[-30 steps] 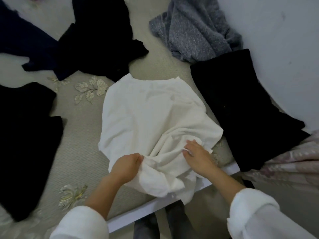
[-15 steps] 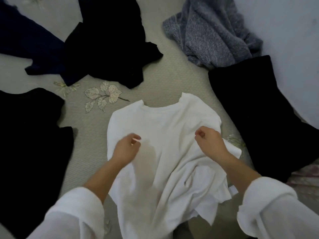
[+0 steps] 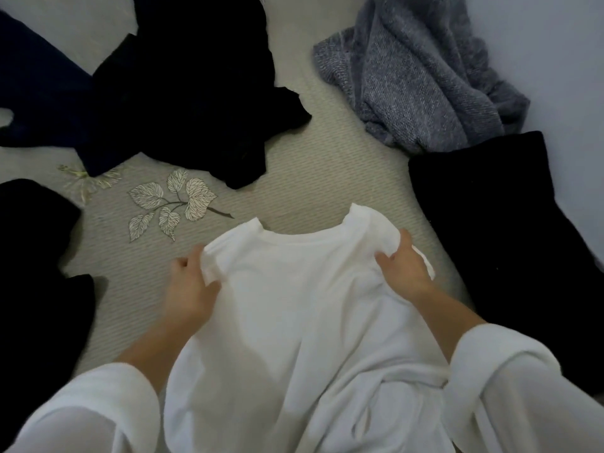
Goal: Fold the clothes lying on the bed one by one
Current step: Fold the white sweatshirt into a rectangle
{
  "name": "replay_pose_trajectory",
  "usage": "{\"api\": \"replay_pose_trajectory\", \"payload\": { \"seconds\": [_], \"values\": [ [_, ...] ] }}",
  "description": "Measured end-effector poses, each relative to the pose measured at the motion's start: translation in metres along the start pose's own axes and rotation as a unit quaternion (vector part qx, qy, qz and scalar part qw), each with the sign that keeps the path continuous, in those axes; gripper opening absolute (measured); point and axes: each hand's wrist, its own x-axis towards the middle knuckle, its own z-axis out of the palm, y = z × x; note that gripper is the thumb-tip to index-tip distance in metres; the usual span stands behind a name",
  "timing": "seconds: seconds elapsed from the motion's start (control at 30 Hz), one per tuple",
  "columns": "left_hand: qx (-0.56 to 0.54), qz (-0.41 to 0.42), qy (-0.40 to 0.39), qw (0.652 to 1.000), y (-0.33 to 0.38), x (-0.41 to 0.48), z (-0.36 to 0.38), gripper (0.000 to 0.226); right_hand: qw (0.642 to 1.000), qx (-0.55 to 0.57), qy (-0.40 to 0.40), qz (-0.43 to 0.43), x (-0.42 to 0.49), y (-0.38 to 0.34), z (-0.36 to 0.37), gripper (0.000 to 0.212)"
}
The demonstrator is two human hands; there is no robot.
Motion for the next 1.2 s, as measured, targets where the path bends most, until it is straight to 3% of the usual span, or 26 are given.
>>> {"api": "replay_pose_trajectory", "payload": {
  "seconds": [0.13,0.33,0.47,0.6,0.7,0.87,1.0,1.2],
  "values": [
    [-0.041,-0.049,0.033,0.997,-0.013,-0.017,0.018,0.06,0.998,-0.017,-0.019,0.06,-0.005,0.01,0.019,0.071],
    [-0.022,-0.038,-0.02,0.999,-0.024,-0.033,0.01,0.026,0.992,-0.039,-0.075,0.096,-0.035,0.033,0.023,0.033],
    [-0.059,-0.089,-0.072,0.992,-0.019,-0.058,-0.01,0.023,0.997,0.02,-0.003,0.077,-0.072,0.031,0.011,0.029],
    [-0.095,-0.03,0.052,0.994,-0.007,-0.084,-0.054,0.023,0.978,0.181,0.099,0.038,-0.102,0.021,-0.026,0.023],
    [-0.106,-0.005,0.14,0.984,0.001,-0.124,-0.092,0.027,0.962,0.238,0.133,0.009,-0.145,0.0,-0.068,0.014],
    [-0.161,-0.036,0.141,0.976,0.012,-0.205,-0.149,0.034,0.957,0.235,0.148,-0.081,-0.213,-0.018,-0.13,0.013],
    [-0.341,0.022,0.177,0.923,0.033,-0.264,-0.2,0.022,0.934,0.26,0.176,-0.174,-0.25,-0.041,-0.187,0.012],
    [-0.403,0.089,0.258,0.874,0.068,-0.288,-0.278,0.026,0.904,0.272,0.199,-0.262,-0.273,-0.091,-0.248,0.012]
  ]
}}
